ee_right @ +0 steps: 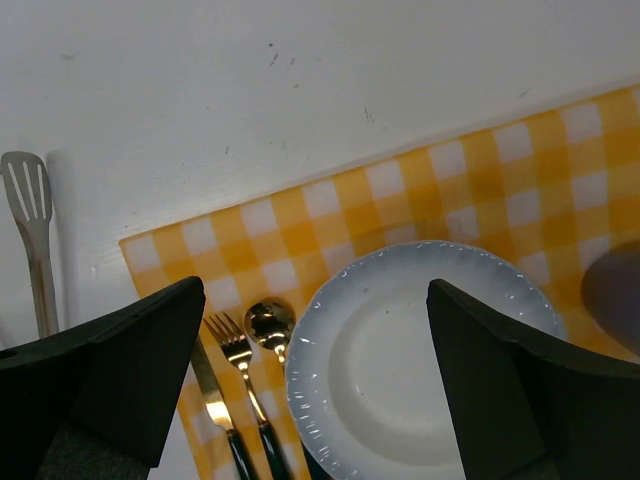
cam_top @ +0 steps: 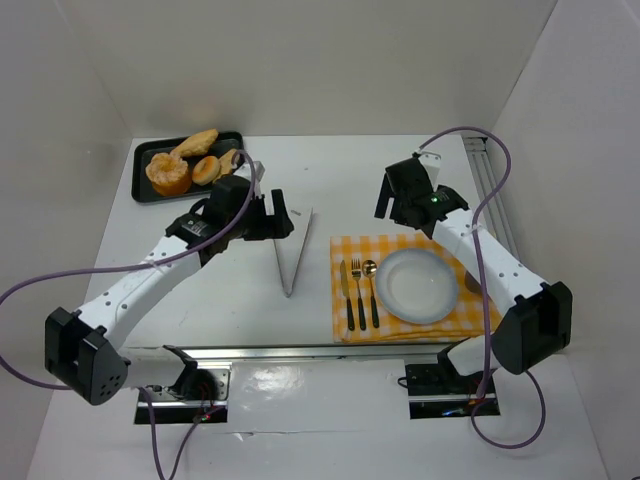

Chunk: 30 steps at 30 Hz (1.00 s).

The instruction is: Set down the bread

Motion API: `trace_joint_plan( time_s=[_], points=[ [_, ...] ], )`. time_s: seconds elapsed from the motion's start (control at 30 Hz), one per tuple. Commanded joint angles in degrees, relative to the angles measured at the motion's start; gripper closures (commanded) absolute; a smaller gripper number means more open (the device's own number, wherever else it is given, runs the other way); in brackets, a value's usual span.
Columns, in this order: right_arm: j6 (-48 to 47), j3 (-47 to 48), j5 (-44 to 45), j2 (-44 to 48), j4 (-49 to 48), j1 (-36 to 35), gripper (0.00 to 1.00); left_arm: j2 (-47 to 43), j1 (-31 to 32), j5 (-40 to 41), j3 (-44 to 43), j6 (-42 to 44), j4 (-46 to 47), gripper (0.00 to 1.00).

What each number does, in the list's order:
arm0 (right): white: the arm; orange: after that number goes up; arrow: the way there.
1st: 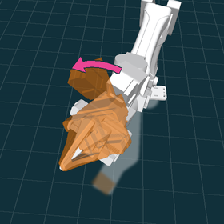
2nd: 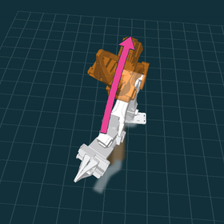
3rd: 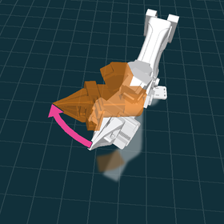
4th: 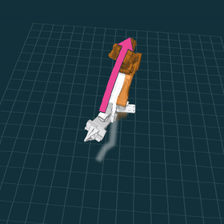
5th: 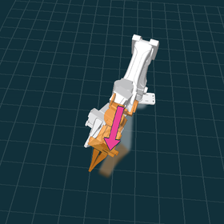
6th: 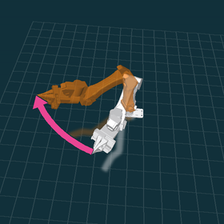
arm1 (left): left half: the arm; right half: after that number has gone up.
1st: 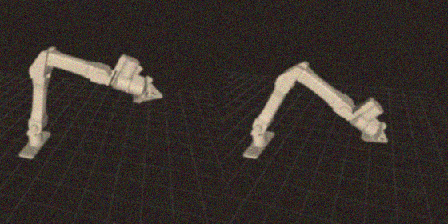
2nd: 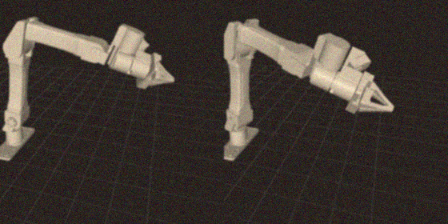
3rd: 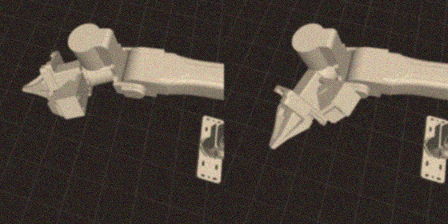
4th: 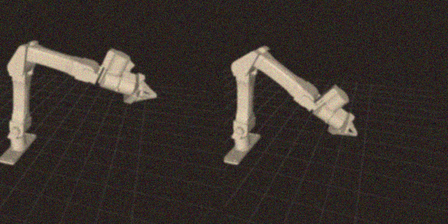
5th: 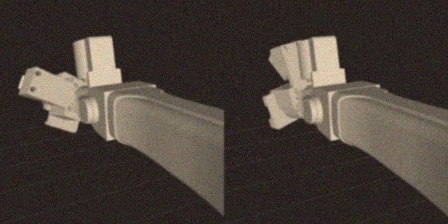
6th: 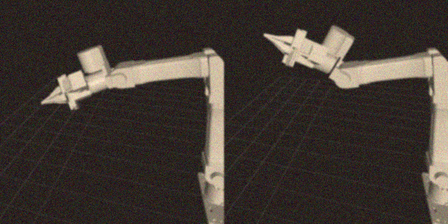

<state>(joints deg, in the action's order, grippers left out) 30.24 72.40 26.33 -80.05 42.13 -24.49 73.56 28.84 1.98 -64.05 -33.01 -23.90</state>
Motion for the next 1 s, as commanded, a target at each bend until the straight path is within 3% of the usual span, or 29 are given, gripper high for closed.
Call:
trace_joint_plan(
  time_s=[0.0, 0.07, 0.23, 0.4, 0.6, 0.77, 0.97],
  points=[
    [2.1, -0.2, 2.2, 2.4, -0.6, 0.3, 0.01, -1.4, 0.0, 1.4, -0.6, 0.2, -0.4, 0.00],
    [2.1, -0.8, 2.2, 2.4, -0.6, 0.3, 0.01, 0.1, 0.6, 1.4, -0.6, 0.1, -1.1, 0.00],
    [1.5, -0.2, 4.0, 2.4, -0.6, 0.3, 0.01, 2.5, 1.1, 11.8, -3.7, -0.6, -6.4, 0.00],
    [1.0, -2.1, 4.0, 4.1, -1.1, 0.3, 0.01, 5.3, 4.1, 13.2, -3.8, 0.5, -6.4, 0.00],
    [-0.4, -5.4, 0.8, 6.8, -5.6, 0.3, 0.01, 15.4, 12.5, 16.3, -3.8, -10.6, -7.9, 0.00],
    [-0.4, -4.2, 2.1, 6.8, -3.6, 0.8, 0.01, 20.5, 16.0, 18.6, -1.4, -21.0, -9.9, 0.00],
    [-1.0, -4.8, 1.6, 7.4, -4.2, 0.8, 0.01, 25.4, 15.2, 18.9, -1.3, -20.9, -7.8, 0.00]
  ],
)
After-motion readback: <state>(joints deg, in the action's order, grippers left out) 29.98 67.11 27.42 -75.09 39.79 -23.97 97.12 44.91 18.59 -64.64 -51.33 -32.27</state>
